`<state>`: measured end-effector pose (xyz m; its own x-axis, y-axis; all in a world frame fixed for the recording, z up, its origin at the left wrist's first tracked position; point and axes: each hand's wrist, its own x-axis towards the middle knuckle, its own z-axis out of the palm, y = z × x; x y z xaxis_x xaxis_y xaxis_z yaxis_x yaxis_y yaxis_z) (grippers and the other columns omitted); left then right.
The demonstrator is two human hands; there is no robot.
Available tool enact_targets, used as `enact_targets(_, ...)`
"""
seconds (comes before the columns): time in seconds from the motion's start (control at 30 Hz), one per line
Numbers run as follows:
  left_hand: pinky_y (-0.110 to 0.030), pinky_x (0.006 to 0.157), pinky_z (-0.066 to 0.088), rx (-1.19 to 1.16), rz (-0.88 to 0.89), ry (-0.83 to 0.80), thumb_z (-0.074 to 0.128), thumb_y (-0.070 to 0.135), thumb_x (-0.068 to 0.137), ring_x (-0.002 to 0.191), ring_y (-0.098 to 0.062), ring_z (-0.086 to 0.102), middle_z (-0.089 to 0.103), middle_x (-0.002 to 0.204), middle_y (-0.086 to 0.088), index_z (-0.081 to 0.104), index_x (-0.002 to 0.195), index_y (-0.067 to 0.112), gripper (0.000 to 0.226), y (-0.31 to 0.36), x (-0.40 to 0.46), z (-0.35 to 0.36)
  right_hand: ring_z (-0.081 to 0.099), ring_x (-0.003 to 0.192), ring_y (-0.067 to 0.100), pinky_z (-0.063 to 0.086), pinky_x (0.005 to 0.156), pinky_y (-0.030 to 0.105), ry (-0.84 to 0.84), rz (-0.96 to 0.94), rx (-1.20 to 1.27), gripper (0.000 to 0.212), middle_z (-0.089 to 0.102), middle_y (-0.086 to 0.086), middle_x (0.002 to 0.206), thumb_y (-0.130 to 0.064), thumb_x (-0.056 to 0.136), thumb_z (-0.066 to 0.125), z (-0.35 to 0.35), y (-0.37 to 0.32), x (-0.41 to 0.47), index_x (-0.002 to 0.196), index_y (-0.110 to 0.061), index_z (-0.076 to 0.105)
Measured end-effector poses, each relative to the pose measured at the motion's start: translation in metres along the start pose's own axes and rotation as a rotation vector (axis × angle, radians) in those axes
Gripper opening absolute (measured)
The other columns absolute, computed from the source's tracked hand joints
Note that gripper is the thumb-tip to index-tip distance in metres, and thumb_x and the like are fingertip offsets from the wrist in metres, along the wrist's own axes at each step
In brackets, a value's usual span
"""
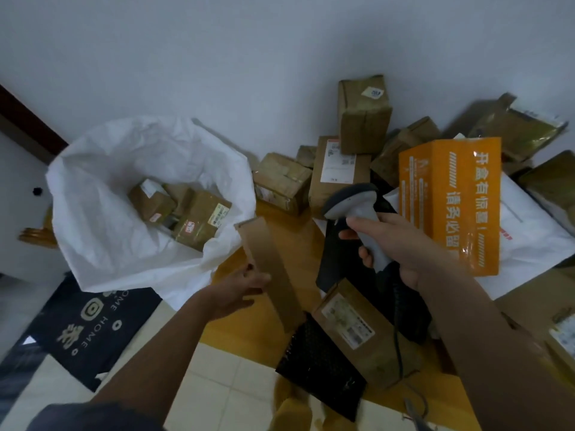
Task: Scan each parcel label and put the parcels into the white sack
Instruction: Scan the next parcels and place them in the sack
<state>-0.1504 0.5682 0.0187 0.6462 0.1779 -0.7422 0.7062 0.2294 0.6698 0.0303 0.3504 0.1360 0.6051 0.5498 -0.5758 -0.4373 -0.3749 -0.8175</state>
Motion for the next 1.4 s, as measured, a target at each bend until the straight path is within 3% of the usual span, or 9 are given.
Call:
enact_targets(0.17, -0.050, 0.106, 0.041, -0.312, 0.163, -0.122, 0.089, 0.062, 0.039, 0.126, -0.036, 0.053, 0.056, 0.137, -0.015, 0.048, 0.138, 0.016, 0.116, 0.033, -0.012, 0.010, 0.052, 0.061, 0.011, 0.046, 0.053, 0.023, -0.029, -0.076, 0.001, 0.027, 0.069, 0.011, 0.106, -0.032, 0.091, 0.066, 0.022, -0.013, -0.004, 0.110, -0.013, 0.063)
enact_targets(0.33, -0.042, 0.109, 0.036, 0.091, 0.184, 0.011, 0.083, 0.075, 0.041, 0.126, -0.023, 0.049, 0.048, 0.142, -0.001, 0.029, 0.149, 0.023, 0.131, 0.062, -0.014, 0.023, 0.052, 0.056, 0.012, 0.046, 0.054, 0.023, 0.062, -0.163, -0.038, 0.046, 0.058, 0.005, 0.070, -0.041, 0.074, 0.080, 0.045, -0.018, -0.003, 0.100, -0.008, 0.062)
enact_targets(0.43, -0.038, 0.106, 0.040, 0.342, 0.250, 0.301, 0.079, 0.073, 0.053, 0.130, -0.019, 0.037, 0.034, 0.144, 0.002, 0.013, 0.150, 0.023, 0.127, 0.073, -0.017, 0.036, 0.056, 0.063, 0.017, 0.049, 0.059, 0.029, 0.195, -0.184, -0.014, 0.059, 0.060, 0.010, 0.076, -0.041, 0.066, 0.086, 0.060, -0.014, 0.003, 0.103, -0.002, 0.062)
enact_targets(0.6, -0.033, 0.092, 0.047, 0.493, 0.452, 0.523, 0.085, 0.061, 0.055, 0.113, -0.015, 0.041, 0.038, 0.122, 0.001, 0.028, 0.136, 0.022, 0.107, 0.085, -0.028, 0.037, 0.056, 0.065, 0.017, 0.047, 0.057, 0.029, 0.353, -0.168, 0.159, 0.052, 0.060, 0.007, 0.076, -0.033, 0.068, 0.087, 0.064, -0.011, 0.014, 0.103, -0.008, 0.059)
enact_targets(0.7, -0.017, 0.073, 0.052, 0.381, 0.454, 0.419, 0.083, 0.041, 0.073, 0.090, -0.002, 0.062, 0.065, 0.111, 0.003, 0.054, 0.115, 0.021, 0.055, 0.090, -0.038, 0.024, 0.052, 0.056, 0.013, 0.047, 0.053, 0.026, 0.378, -0.160, 0.323, 0.038, 0.057, 0.006, 0.071, -0.028, 0.076, 0.082, 0.052, -0.018, 0.016, 0.100, -0.010, 0.058)
enact_targets(0.83, -0.040, 0.092, 0.055, 0.092, 0.207, 0.218, 0.073, 0.052, 0.077, 0.103, -0.018, 0.068, 0.072, 0.113, 0.001, 0.057, 0.125, 0.017, 0.061, 0.080, -0.039, 0.010, 0.052, 0.053, 0.012, 0.048, 0.053, 0.026, 0.405, -0.121, 0.511, 0.036, 0.059, 0.003, 0.070, -0.030, 0.077, 0.082, 0.038, -0.020, 0.021, 0.101, -0.012, 0.062)
enact_targets(0.97, -0.042, 0.088, 0.057, -0.260, 0.188, -0.026, 0.071, 0.028, 0.082, 0.104, -0.031, 0.069, 0.069, 0.119, -0.013, 0.058, 0.127, 0.008, 0.051, 0.071, -0.041, 0.014, 0.056, 0.059, 0.011, 0.052, 0.058, 0.028, 0.439, -0.073, 0.618, 0.053, 0.062, 0.002, 0.076, -0.033, 0.074, 0.083, 0.029, -0.019, 0.023, 0.115, -0.012, 0.056)
enact_targets(1.17, -0.030, 0.068, 0.058, -0.361, 0.285, 0.170, 0.072, 0.019, 0.085, 0.086, -0.021, 0.073, 0.072, 0.113, -0.012, 0.055, 0.130, 0.005, 0.050, 0.070, -0.031, -0.004, 0.057, 0.067, 0.016, 0.047, 0.055, 0.026, 0.449, 0.069, 0.385, 0.052, 0.059, 0.008, 0.090, -0.047, 0.090, 0.063, 0.015, -0.033, 0.022, 0.124, -0.009, 0.053)
enact_targets(1.4, -0.042, 0.089, 0.057, -0.383, 0.257, 0.409, 0.076, 0.020, 0.083, 0.091, -0.028, 0.072, 0.076, 0.097, -0.008, 0.059, 0.110, 0.008, 0.034, 0.067, -0.026, -0.028, 0.056, 0.055, 0.018, 0.046, 0.050, 0.030, 0.103, -0.120, -0.018, 0.043, 0.060, 0.022, 0.097, -0.036, 0.097, 0.055, 0.012, -0.046, -0.009, 0.133, -0.015, 0.044)
